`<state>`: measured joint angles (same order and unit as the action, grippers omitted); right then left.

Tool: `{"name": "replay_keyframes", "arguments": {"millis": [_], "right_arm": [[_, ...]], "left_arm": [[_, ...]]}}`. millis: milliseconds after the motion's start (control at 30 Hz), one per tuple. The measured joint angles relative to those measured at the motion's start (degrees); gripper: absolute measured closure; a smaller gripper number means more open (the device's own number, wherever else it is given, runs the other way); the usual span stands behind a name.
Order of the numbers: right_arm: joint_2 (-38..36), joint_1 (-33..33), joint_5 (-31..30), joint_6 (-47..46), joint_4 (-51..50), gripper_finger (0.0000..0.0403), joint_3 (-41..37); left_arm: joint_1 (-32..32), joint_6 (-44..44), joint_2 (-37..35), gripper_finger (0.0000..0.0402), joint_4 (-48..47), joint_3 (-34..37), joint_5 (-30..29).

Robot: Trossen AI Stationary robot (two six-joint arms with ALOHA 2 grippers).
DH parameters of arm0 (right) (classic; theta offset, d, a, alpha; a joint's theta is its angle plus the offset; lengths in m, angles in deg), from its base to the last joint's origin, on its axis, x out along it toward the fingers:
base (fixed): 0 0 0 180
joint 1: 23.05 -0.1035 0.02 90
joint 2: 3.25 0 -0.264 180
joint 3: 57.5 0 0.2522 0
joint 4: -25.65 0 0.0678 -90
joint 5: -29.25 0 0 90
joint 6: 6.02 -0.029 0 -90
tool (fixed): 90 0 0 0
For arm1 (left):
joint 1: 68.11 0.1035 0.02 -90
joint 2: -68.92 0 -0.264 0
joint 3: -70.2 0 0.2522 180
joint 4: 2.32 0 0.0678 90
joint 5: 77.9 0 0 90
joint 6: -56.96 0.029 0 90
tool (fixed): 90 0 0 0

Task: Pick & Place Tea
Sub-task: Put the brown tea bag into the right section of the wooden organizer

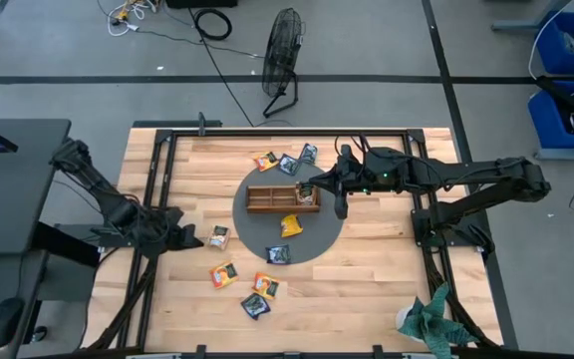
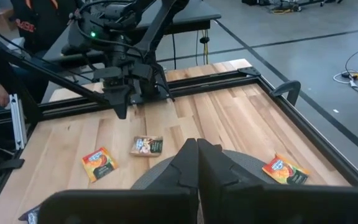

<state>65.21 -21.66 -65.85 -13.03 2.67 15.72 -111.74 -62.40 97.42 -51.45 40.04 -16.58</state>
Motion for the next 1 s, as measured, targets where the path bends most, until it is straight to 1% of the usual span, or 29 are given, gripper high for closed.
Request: {"name": "replay_keyframes", "arguments": {"millis": [100,200,400,500,567,700,800,900,1000], "right_arm": [[0.0,0.0,0.0,0.2,0.0,0.0403,0.0],[0.0,0.0,0.0,0.2,-0.3,0.0403,0.0],[0.0,0.0,0.0,0.1,-1.7,0.0403,0.0],[0.0,0.0,0.0,0.0,-1.8,0.0403,0.0],[0.0,0.0,0.0,0.0,-1.7,0.0403,0.0],[0.0,0.0,0.0,0.0,-1.8,0.0403,0.0],[0.0,0.0,0.0,-0.5,-2.2,0.0403,0.0],[0.0,0.0,0.1,-0.7,-2.8,0.0403,0.0],[0.0,0.0,0.2,-0.7,-3.5,0.0403,0.0]], "left_arm": [[-0.1,-2.6,0.4,0.0291,-4.3,0.0,0.0],[-0.1,-5.0,1.1,0.0254,-7.1,0.0,-0.4],[0.5,-6.0,4.0,0.0175,-6.4,0.0,-0.7],[1.5,-6.0,6.1,0.0154,-3.6,0.0,-0.6],[2.6,-6.0,8.0,0.0148,-1.9,0.0,-0.6],[4.3,-6.1,12.6,0.0151,-0.4,0.0,0.4],[5.5,-6.3,16.2,0.0156,2.6,0.0,2.7],[6.5,-6.2,19.6,0.0158,6.2,0.0,3.1],[7.8,-6.7,23.0,0.0158,7.6,0.0,5.1]]}}
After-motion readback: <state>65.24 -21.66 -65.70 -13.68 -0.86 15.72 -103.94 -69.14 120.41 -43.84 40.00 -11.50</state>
